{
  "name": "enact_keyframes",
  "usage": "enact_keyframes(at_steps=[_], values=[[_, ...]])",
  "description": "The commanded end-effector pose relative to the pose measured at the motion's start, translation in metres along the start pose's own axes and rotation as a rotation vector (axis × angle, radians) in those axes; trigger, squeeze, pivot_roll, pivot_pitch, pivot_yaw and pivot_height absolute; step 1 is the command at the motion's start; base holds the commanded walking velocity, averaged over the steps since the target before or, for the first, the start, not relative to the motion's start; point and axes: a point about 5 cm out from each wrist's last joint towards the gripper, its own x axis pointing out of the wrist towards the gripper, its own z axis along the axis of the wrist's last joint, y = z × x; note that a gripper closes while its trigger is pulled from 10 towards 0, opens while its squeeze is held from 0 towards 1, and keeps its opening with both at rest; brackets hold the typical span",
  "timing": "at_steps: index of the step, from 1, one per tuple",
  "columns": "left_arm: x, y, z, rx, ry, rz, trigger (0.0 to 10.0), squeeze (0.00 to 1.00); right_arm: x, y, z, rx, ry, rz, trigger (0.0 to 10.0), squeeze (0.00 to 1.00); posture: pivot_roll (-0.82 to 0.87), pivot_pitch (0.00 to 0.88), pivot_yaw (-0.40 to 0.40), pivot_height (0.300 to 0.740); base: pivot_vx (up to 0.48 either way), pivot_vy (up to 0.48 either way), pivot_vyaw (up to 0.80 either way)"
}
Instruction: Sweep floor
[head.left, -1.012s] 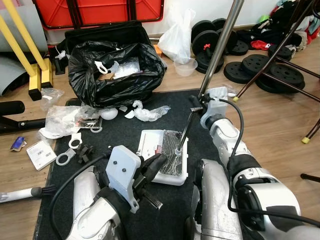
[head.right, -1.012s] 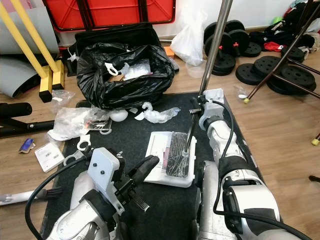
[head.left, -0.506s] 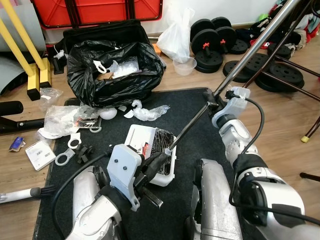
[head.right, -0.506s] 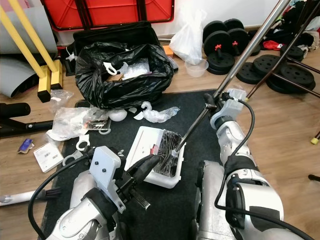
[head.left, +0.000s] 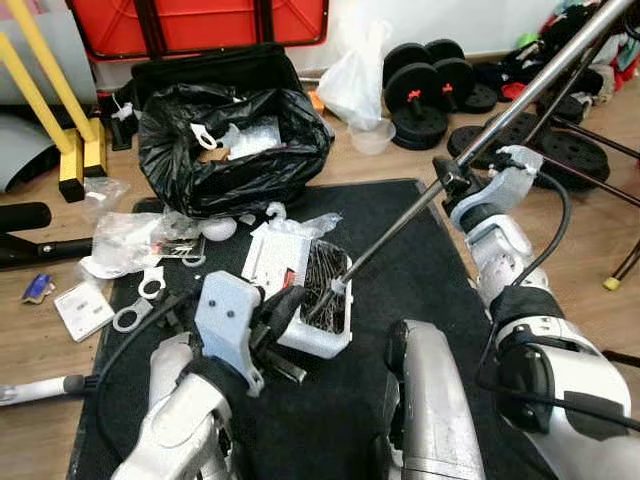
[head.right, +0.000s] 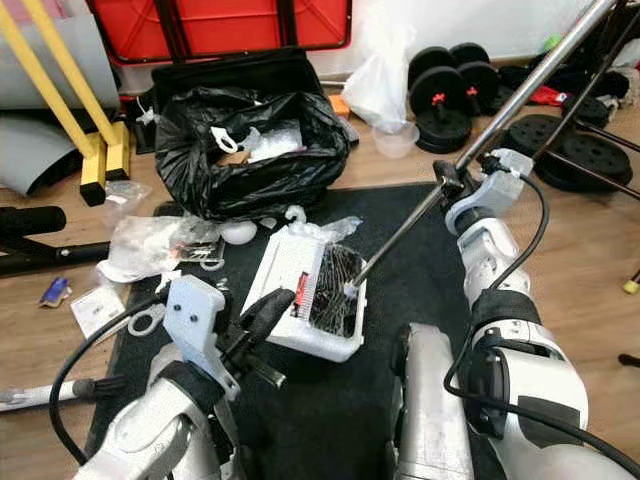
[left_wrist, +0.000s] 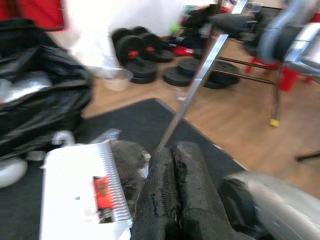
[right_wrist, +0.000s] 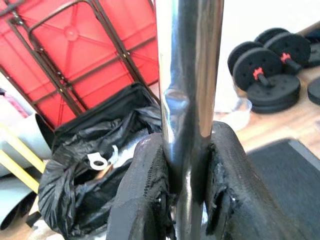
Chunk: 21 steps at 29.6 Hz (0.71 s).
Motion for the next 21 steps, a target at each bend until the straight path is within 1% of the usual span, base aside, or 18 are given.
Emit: enact_keyframes(at_steps=[1, 3, 4, 5, 6, 9, 11, 15, 21], values=[[0.000, 0.005, -0.005, -0.023, 0.029, 0.052, 10.0, 0.00, 0.006, 0.004, 0.026, 0.017, -0.100, 0.036, 10.0, 0.00, -0.04, 0.039, -0.056, 0.415, 0.000, 0.000, 0.00], [0.000, 0.005, -0.005, -0.023, 0.029, 0.052, 10.0, 0.00, 0.006, 0.004, 0.026, 0.017, -0.100, 0.036, 10.0, 0.00, -0.04, 0.039, -0.056, 0.415, 0.000, 0.000, 0.00], [0.002, 0.011, -0.005, -0.029, 0.031, 0.097, 10.0, 0.00, 0.005, 0.004, 0.031, 0.013, -0.113, 0.041, 10.0, 0.00, -0.05, 0.030, -0.054, 0.420, 0.000, 0.000, 0.00], [0.002, 0.011, -0.005, -0.029, 0.031, 0.097, 10.0, 0.00, 0.005, 0.004, 0.031, 0.013, -0.113, 0.041, 10.0, 0.00, -0.05, 0.030, -0.054, 0.420, 0.000, 0.000, 0.00], [0.005, 0.017, -0.005, -0.037, 0.034, 0.141, 10.0, 0.00, 0.005, 0.003, 0.034, 0.012, -0.120, 0.042, 10.0, 0.00, -0.05, 0.021, -0.053, 0.425, 0.000, 0.000, 0.00], [0.005, 0.017, -0.005, -0.037, 0.034, 0.141, 10.0, 0.00, 0.005, 0.003, 0.034, 0.012, -0.120, 0.042, 10.0, 0.00, -0.05, 0.021, -0.053, 0.425, 0.000, 0.000, 0.00], [0.008, 0.026, -0.006, -0.055, 0.035, 0.200, 10.0, 0.00, 0.005, 0.002, 0.036, 0.014, -0.124, 0.042, 10.0, 0.00, -0.06, 0.000, -0.055, 0.435, -0.172, 0.000, 0.00], [0.009, 0.028, -0.009, -0.062, 0.051, 0.214, 10.0, 0.00, 0.005, 0.002, 0.036, 0.016, -0.124, 0.045, 10.0, 0.00, -0.06, 0.000, -0.053, 0.440, -0.345, 0.000, 0.00], [0.014, 0.030, -0.009, -0.035, 0.036, 0.208, 10.0, 0.00, 0.004, 0.004, 0.036, 0.030, -0.133, 0.055, 10.0, 0.00, -0.06, 0.000, -0.048, 0.460, 0.000, 0.000, 0.00]])
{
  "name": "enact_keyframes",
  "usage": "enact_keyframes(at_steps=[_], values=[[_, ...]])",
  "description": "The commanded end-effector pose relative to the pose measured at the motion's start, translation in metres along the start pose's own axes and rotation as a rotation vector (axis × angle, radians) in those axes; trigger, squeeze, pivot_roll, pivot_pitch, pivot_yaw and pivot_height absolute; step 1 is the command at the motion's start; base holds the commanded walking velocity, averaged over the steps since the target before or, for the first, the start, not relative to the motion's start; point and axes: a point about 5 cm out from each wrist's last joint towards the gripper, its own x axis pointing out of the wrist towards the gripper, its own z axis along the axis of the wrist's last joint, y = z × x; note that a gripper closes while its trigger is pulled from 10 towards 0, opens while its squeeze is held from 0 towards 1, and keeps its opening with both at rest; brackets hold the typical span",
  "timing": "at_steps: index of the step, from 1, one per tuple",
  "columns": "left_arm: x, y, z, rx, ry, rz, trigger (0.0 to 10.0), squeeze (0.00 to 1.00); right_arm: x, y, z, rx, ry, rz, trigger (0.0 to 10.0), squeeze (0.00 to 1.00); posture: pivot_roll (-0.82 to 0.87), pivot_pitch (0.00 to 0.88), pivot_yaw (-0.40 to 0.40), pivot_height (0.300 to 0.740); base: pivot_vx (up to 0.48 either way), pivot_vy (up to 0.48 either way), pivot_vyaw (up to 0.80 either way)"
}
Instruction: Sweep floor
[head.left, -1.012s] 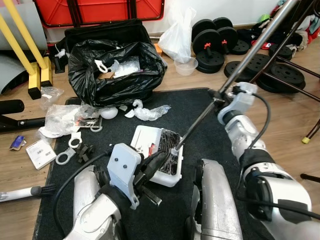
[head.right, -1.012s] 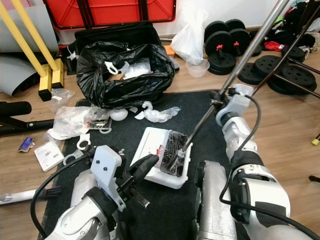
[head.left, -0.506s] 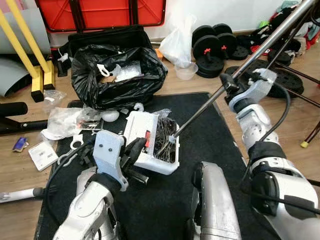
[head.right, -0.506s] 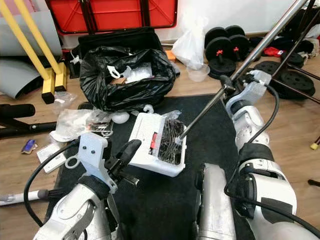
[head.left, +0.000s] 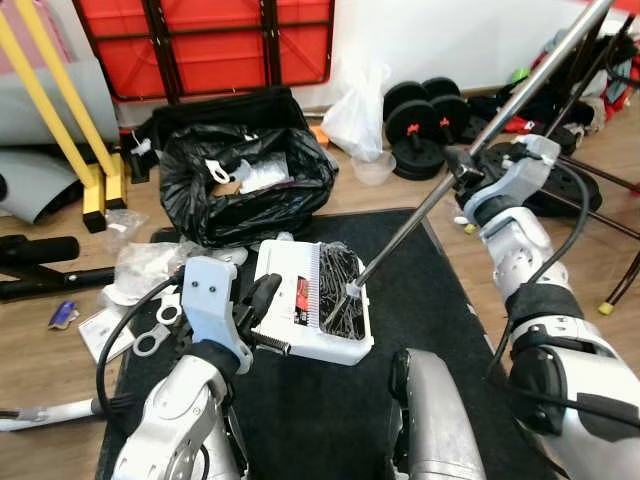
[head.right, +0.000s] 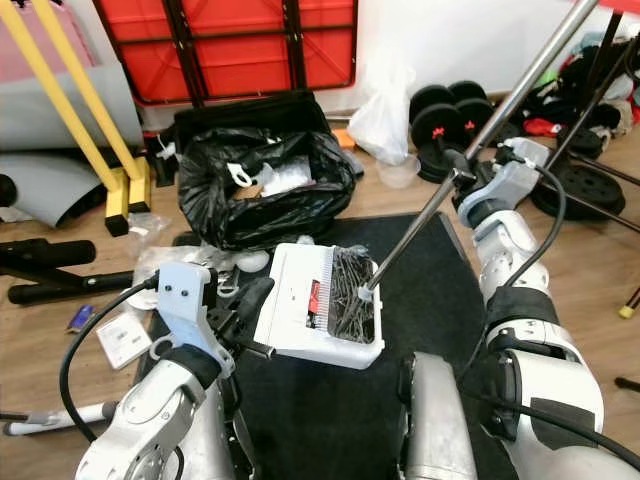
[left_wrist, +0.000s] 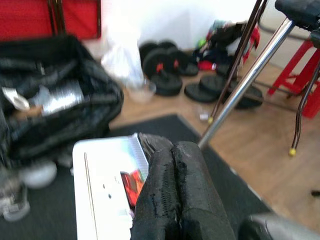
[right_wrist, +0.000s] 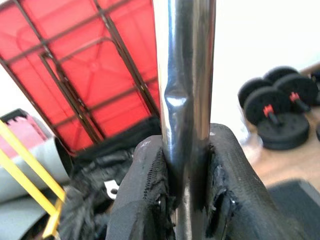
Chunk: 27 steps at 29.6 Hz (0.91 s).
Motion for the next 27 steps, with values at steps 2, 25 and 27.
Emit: enact_keyframes(at_steps=[2, 25, 27], values=[[0.0013, 0.0072, -0.0024, 0.007, 0.010, 0.113, 10.0, 0.00, 0.0027, 0.0041, 0.0184, 0.045, -0.094, 0.028, 10.0, 0.00, -0.06, 0.000, -0.048, 0.465, 0.000, 0.000, 0.00], [0.0074, 0.0098, -0.0040, 0.009, 0.006, 0.108, 10.0, 0.00, 0.0012, 0.0117, 0.0188, 0.057, -0.096, 0.053, 10.0, 0.00, -0.07, 0.000, -0.048, 0.535, 0.000, 0.000, 0.00], [0.0076, 0.0106, -0.0046, 0.021, 0.009, 0.108, 10.0, 0.00, -0.0011, 0.0127, 0.0157, 0.059, -0.091, 0.054, 10.0, 0.00, -0.07, 0.000, -0.046, 0.545, 0.000, 0.000, 0.00]])
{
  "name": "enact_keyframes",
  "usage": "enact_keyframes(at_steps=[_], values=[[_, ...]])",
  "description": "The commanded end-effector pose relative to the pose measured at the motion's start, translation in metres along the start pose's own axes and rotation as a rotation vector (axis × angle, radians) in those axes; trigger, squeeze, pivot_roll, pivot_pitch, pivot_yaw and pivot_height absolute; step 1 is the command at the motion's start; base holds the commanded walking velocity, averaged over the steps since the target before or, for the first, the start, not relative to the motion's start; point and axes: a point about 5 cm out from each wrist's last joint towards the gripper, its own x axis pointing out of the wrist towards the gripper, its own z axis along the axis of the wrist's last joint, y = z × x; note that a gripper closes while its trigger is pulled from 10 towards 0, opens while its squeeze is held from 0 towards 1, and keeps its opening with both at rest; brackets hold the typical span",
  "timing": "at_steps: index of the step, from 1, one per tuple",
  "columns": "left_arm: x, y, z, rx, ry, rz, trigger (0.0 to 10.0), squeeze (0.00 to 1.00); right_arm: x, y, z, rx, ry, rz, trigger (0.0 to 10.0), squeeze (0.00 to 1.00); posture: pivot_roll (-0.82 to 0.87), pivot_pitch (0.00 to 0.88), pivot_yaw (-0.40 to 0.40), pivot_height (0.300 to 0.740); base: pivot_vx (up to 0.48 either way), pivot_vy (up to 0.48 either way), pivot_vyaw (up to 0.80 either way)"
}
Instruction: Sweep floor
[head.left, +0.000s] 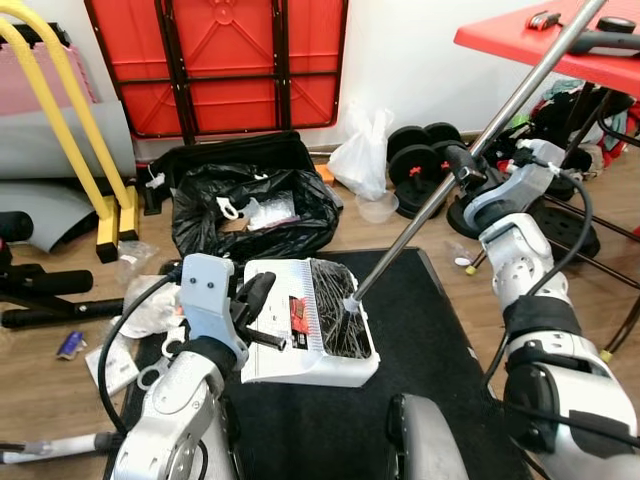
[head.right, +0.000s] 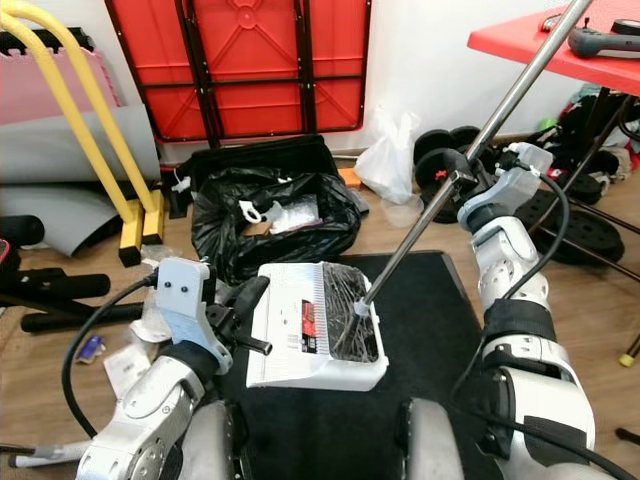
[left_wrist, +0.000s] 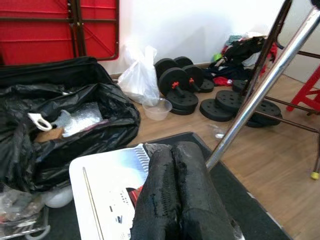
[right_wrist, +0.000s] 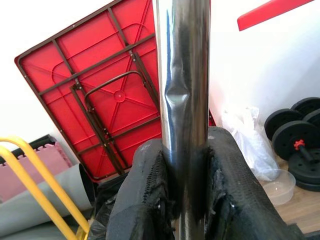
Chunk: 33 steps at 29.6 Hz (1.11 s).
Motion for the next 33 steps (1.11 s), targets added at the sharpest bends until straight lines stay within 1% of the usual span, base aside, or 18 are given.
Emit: enact_keyframes(at_steps=[1, 11, 14, 17, 20, 24, 27, 30, 33], values=[[0.001, 0.005, -0.001, 0.015, -0.001, 0.064, 10.0, 0.00, 0.002, 0.006, 0.012, 0.031, -0.063, 0.018, 10.0, 0.00, -0.07, 0.000, -0.046, 0.550, 0.000, 0.000, 0.00], [0.002, 0.008, -0.001, 0.023, -0.002, 0.080, 10.0, 0.00, -0.002, 0.005, 0.008, 0.034, -0.046, 0.015, 10.0, 0.00, -0.07, 0.000, -0.046, 0.585, 0.000, 0.000, 0.00], [0.002, 0.009, -0.002, 0.025, -0.001, 0.085, 10.0, 0.00, -0.005, 0.008, 0.004, 0.037, -0.033, 0.022, 10.0, 0.00, -0.08, 0.000, -0.046, 0.600, 0.000, 0.000, 0.00], [0.002, 0.009, -0.002, 0.025, -0.001, 0.086, 10.0, 0.00, -0.005, 0.009, 0.003, 0.038, -0.028, 0.025, 10.0, 0.00, -0.08, 0.000, -0.046, 0.605, 0.000, 0.000, 0.00], [0.002, 0.010, -0.002, 0.025, 0.000, 0.091, 10.0, 0.00, -0.008, 0.014, -0.005, 0.044, -0.005, 0.041, 10.0, 0.00, -0.08, 0.000, -0.046, 0.620, 0.000, 0.000, 0.00], [0.002, 0.010, -0.002, 0.025, 0.001, 0.093, 10.0, 0.00, -0.010, 0.019, -0.010, 0.050, 0.008, 0.054, 10.0, 0.00, -0.08, 0.000, -0.046, 0.635, 0.000, 0.000, 0.00], [0.002, 0.010, -0.002, 0.026, 0.001, 0.094, 10.0, 0.00, -0.011, 0.021, -0.012, 0.053, 0.015, 0.061, 10.0, 0.00, -0.08, 0.000, -0.046, 0.640, 0.000, 0.000, 0.00], [0.003, 0.010, -0.003, 0.026, 0.002, 0.096, 10.0, 0.00, -0.014, 0.024, -0.015, 0.058, 0.029, 0.072, 10.0, 0.00, -0.08, 0.000, -0.048, 0.660, 0.000, 0.000, 0.00], [0.002, 0.010, -0.003, 0.021, 0.003, 0.100, 10.0, 0.00, -0.014, 0.025, -0.015, 0.059, 0.031, 0.073, 10.0, 0.00, -0.08, 0.000, -0.048, 0.665, 0.000, 0.000, 0.00]])
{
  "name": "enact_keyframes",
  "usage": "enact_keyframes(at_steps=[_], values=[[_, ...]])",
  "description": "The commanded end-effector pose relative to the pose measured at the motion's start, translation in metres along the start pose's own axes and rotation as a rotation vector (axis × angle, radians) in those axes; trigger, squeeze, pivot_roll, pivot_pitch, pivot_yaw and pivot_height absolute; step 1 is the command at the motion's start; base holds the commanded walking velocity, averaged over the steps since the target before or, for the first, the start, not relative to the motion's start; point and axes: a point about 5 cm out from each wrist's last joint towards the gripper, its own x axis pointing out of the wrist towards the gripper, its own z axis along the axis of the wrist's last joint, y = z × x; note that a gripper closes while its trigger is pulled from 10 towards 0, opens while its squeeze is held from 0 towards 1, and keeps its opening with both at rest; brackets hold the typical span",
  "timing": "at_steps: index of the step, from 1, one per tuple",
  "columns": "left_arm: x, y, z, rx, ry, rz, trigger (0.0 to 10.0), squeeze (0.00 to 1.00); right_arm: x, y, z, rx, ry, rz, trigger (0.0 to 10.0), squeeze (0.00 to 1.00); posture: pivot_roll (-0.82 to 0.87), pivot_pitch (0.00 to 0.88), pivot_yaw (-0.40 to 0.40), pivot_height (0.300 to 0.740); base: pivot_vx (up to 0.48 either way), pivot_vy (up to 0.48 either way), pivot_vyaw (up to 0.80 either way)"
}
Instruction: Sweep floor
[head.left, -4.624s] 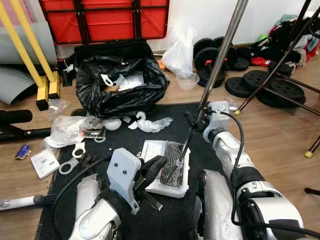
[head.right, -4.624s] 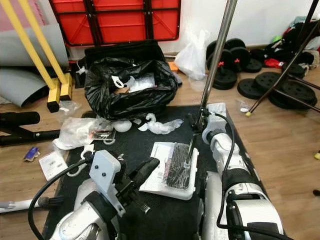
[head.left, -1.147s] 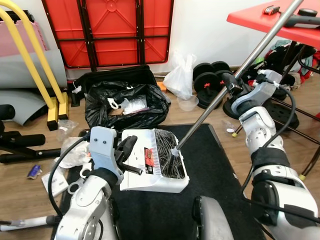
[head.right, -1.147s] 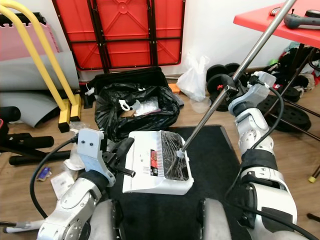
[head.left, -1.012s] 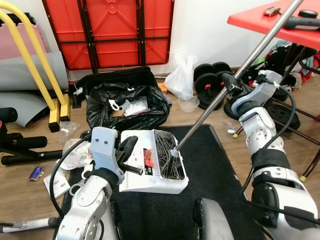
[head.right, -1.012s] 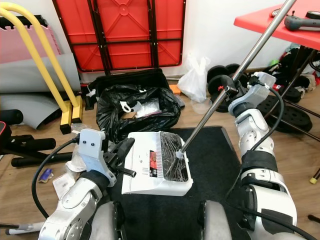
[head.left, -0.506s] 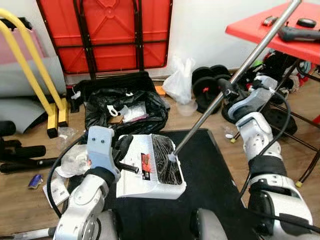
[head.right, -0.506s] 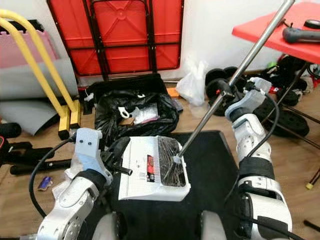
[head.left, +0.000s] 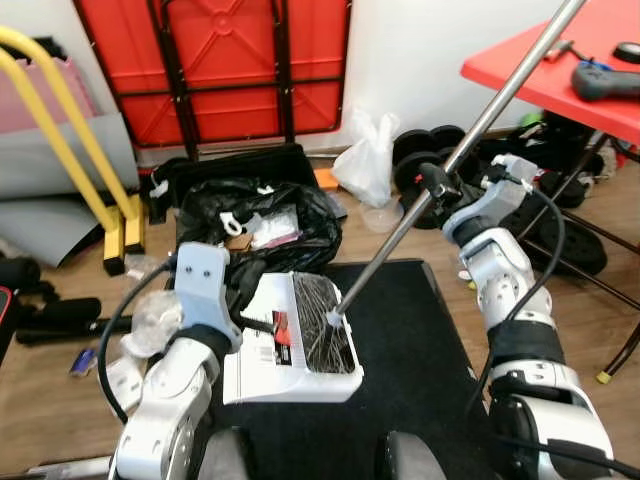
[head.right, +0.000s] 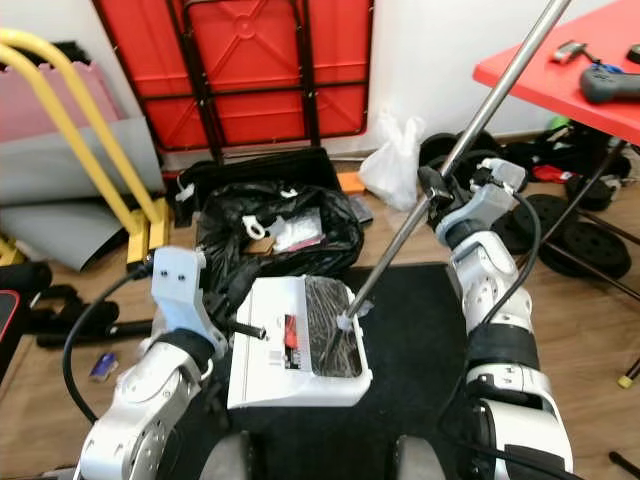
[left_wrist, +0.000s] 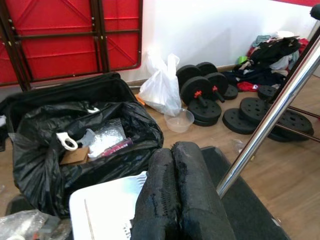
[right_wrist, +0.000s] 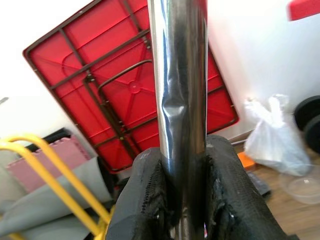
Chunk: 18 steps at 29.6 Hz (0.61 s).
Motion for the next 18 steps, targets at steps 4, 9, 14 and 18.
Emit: enact_keyframes(at_steps=[4, 9, 14, 18], values=[[-0.0005, 0.0029, -0.0026, -0.007, 0.008, 0.057, 10.0, 0.00, 0.0011, 0.0080, 0.0140, 0.030, -0.063, 0.032, 10.0, 0.00, -0.08, 0.000, -0.049, 0.680, 0.000, 0.000, 0.00], [0.0012, 0.0023, -0.0017, -0.004, 0.003, 0.058, 10.0, 0.00, -0.0010, 0.0099, 0.0130, 0.033, -0.056, 0.036, 10.0, 0.00, -0.08, 0.000, -0.050, 0.700, -0.288, 0.000, 0.00], [0.0013, 0.0036, -0.0011, -0.001, -0.001, 0.063, 10.0, 0.00, -0.0025, 0.0116, 0.0117, 0.035, -0.049, 0.039, 10.0, 0.00, -0.08, 0.000, -0.049, 0.720, 0.000, 0.000, 0.00], [0.0015, 0.0039, -0.0015, 0.001, 0.002, 0.063, 10.0, 0.00, -0.0031, 0.0124, 0.0109, 0.037, -0.044, 0.041, 10.0, 0.00, -0.08, 0.000, -0.051, 0.735, 0.000, 0.000, 0.00]])
